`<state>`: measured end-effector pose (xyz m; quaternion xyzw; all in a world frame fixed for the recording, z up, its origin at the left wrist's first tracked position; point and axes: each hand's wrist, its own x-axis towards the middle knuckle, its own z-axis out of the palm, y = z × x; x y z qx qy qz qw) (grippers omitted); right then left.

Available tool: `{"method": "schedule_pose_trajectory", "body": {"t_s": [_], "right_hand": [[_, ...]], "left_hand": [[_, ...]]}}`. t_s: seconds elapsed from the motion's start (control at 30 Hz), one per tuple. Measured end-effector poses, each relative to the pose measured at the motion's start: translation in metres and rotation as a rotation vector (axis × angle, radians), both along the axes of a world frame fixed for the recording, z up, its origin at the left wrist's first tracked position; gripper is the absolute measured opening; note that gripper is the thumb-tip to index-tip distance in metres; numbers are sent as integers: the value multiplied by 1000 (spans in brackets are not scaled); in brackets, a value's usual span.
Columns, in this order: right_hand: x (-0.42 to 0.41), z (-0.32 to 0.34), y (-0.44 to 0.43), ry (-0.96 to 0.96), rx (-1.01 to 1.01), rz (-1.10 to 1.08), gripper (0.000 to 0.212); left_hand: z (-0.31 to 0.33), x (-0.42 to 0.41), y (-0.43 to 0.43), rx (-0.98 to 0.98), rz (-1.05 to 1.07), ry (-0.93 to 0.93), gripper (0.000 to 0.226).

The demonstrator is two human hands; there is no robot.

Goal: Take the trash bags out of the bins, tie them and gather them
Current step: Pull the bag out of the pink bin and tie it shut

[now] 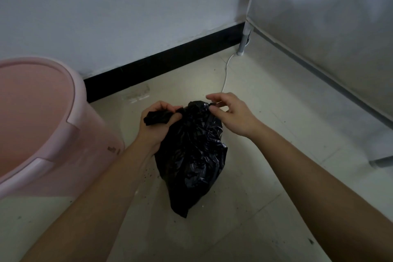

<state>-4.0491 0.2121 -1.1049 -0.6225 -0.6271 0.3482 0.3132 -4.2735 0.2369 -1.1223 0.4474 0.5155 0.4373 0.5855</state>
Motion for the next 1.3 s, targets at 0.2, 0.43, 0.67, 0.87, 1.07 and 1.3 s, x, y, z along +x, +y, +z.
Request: {"method": "schedule_pose_trajectory", "body": {"t_s": [0.2,0.43,0.67,0.87,1.07,1.3], "right_hand": [[-10,9,1,-117,94,198,26],[4,22,5,-490,359,175,22],[37,-23,-18,-749,104,100,29],[2,-66,-47,-244,-158,-305,19],[-49,-91,-62,-1,-160,-510,22],[-57,-115,-76,42,-158,-549,23]], "left_hand": [[9,1,-4,75,-85,24,27],[29,4,1,132,-76,-12,19],[-6,-14,-16,-80,-54,183,26],[-41,-7,-38,-366,293,134,31],[-68,21,-64,-276,240,273,41],[-106,7,-78,7,163,663,34]]}}
